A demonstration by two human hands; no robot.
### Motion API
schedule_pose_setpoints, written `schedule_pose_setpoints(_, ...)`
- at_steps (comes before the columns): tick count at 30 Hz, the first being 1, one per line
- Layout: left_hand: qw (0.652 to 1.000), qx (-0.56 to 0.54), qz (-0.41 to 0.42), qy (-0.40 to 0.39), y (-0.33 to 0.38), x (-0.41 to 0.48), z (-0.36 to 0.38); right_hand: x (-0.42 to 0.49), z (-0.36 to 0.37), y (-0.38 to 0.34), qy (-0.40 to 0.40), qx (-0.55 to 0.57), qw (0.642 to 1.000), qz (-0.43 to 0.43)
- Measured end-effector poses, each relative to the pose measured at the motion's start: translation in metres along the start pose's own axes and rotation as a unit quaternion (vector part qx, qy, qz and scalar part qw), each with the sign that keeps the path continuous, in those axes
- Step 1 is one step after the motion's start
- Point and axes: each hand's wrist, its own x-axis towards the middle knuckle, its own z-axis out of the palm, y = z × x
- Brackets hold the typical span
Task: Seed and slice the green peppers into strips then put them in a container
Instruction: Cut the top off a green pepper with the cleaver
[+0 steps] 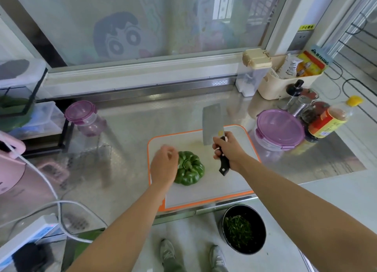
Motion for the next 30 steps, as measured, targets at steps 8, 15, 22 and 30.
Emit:
schedule_pose_setpoints(8, 0.940, -0.199, -0.200, -0.193, -0.040, 0.013, 0.024, -0.006, -0.001, 0.033, 0.006, -0.337, 0.941, -0.028)
schedule_pose_setpoints(15, 0.909, -0.335, -0.213, -0.125, -0.036, 0.031, 0.037, 0.001, -0.001, 0.030, 0.084, -0.392, 0.913, -0.079)
schedule_pose_setpoints(22, 0.931, -0.282, -0.188, -0.133, -0.021, 0.047, 0.055, 0.017, -0.017, 0.011, 0.052, -0.488, 0.868, -0.077)
schedule_pose_setpoints(30, 0.906, -0.273, -0.302, -0.117, 0.001, 0.039, 0.061, 0.036, -0.020, -0.034, -0.099, -0.586, 0.802, -0.066)
